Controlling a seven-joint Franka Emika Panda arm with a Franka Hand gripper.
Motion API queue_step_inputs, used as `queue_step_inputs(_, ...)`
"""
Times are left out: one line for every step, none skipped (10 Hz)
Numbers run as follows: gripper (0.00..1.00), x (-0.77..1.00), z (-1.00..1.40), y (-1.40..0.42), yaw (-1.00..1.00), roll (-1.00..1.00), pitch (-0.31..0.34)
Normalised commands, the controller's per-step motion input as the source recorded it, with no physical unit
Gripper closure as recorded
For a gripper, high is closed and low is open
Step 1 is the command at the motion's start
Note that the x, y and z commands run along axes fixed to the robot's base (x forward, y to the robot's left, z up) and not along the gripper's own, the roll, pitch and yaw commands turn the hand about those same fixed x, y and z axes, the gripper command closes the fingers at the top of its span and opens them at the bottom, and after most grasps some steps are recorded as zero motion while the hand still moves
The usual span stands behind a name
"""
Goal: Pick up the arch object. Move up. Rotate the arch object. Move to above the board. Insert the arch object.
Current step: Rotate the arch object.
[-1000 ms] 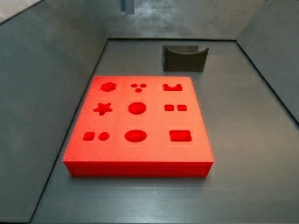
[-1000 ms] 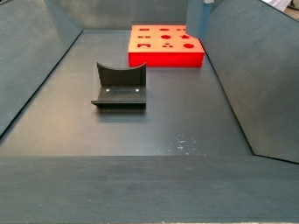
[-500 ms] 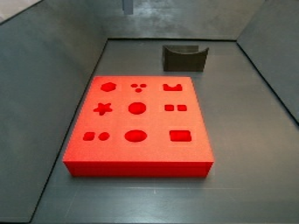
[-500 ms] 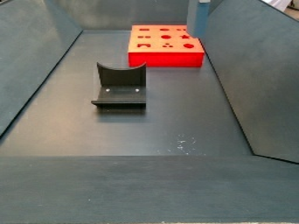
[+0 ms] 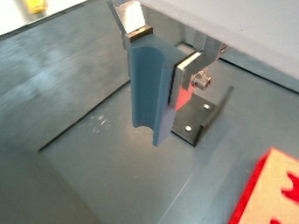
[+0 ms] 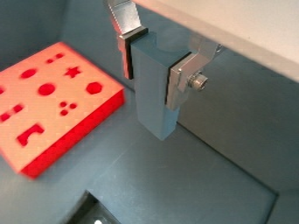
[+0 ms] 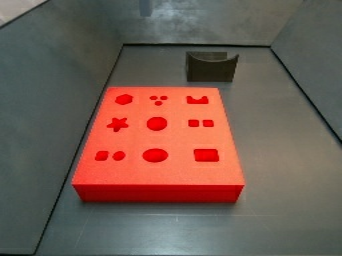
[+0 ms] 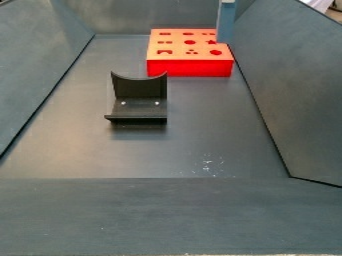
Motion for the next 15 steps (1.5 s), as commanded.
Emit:
queue_step_inputs(1.0,0.05,-0.02,0.01,-1.0,-0.03,0.034)
queue_step_inputs(1.0,0.05,-0.02,0.01,-1.0,-0.03,0.037)
queue_step_inputs(1.0,0.05,-0.02,0.01,-1.0,-0.03,0.039)
queue_step_inputs(1.0,0.05,-0.02,0.01,-1.0,-0.04,0.046)
queue_step_inputs(1.0,0.05,-0.02,0.01,-1.0,-0.04,0.051)
queue_step_inputs(1.0,0.05,-0.02,0.01,-1.0,-0.05,0.058)
queue_step_inputs(1.0,0.05,-0.02,0.01,-1.0,-0.05,0.066)
queue_step_inputs(1.0,0.05,-0.02,0.01,-1.0,-0.07,0.082)
queue_step_inputs(1.0,0.05,-0.02,0.01,-1.0,-0.08,0.099)
queue_step_inputs(1.0,0.05,-0.01,0.01,-0.86,-0.09,0.109)
queue_step_inputs(1.0,0.0,0.0,0.0,-1.0,-0.03,0.035)
queue_step_inputs(1.0,0.0,0.0,0.0,-1.0,-0.03,0.037)
queue_step_inputs(1.0,0.0,0.0,0.0,-1.0,-0.03,0.041)
queue_step_inputs(1.0,0.0,0.0,0.0,-1.0,-0.04,0.045)
queue_step_inputs(1.0,0.0,0.0,0.01,-1.0,-0.05,0.053)
